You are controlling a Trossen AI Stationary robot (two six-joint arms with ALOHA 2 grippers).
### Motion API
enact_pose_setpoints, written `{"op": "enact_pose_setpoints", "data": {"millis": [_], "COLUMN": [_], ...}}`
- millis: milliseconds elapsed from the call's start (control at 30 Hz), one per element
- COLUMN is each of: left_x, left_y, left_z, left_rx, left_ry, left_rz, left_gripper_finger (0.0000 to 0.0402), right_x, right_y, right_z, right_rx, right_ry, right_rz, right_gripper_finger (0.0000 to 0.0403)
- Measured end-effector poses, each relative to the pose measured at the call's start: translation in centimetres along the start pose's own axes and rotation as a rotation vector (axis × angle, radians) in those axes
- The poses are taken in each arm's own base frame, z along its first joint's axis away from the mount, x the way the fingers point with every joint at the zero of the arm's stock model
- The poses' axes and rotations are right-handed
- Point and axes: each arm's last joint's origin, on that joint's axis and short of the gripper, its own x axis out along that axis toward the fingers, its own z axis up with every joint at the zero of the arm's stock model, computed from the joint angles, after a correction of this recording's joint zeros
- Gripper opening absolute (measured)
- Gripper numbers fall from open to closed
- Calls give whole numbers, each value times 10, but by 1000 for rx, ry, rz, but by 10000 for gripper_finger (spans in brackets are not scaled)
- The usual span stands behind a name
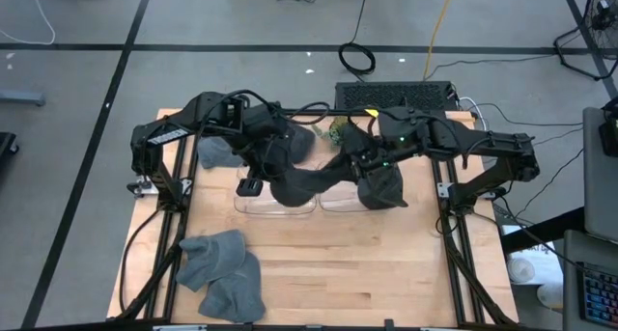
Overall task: Pick & Place hat
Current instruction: Put the right black cap into the right transparent bin
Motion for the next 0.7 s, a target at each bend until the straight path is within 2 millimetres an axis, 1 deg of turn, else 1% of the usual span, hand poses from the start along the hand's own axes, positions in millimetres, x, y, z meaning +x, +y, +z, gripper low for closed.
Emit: {"op": "enact_pose_setpoints", "data": {"millis": [133, 267, 400, 567, 700], "left_x": [-7, -21, -40, -62, -82], "left_y": [-1, 0, 3, 6, 6], "left_z": [-3, -9, -18, -29, -36], "left_rx": [-7, -32, -62, -121, -175], "left_ry": [-13, -46, -94, -161, -259], "left_rz": [5, 22, 50, 85, 105], "left_gripper_finger": [118, 150, 181, 219, 252], "right_x": [-7, -13, -21, -25, -27], "right_y": [1, 1, 0, 2, 0], "right_z": [1, 3, 6, 9, 9], "right_rx": [-15, -23, -27, -38, -35], "right_ry": [-7, -21, -46, -66, -70], "right_rz": [-24, -32, -54, -54, -87], "right_gripper_finger": [14, 14, 14, 14, 14]}}
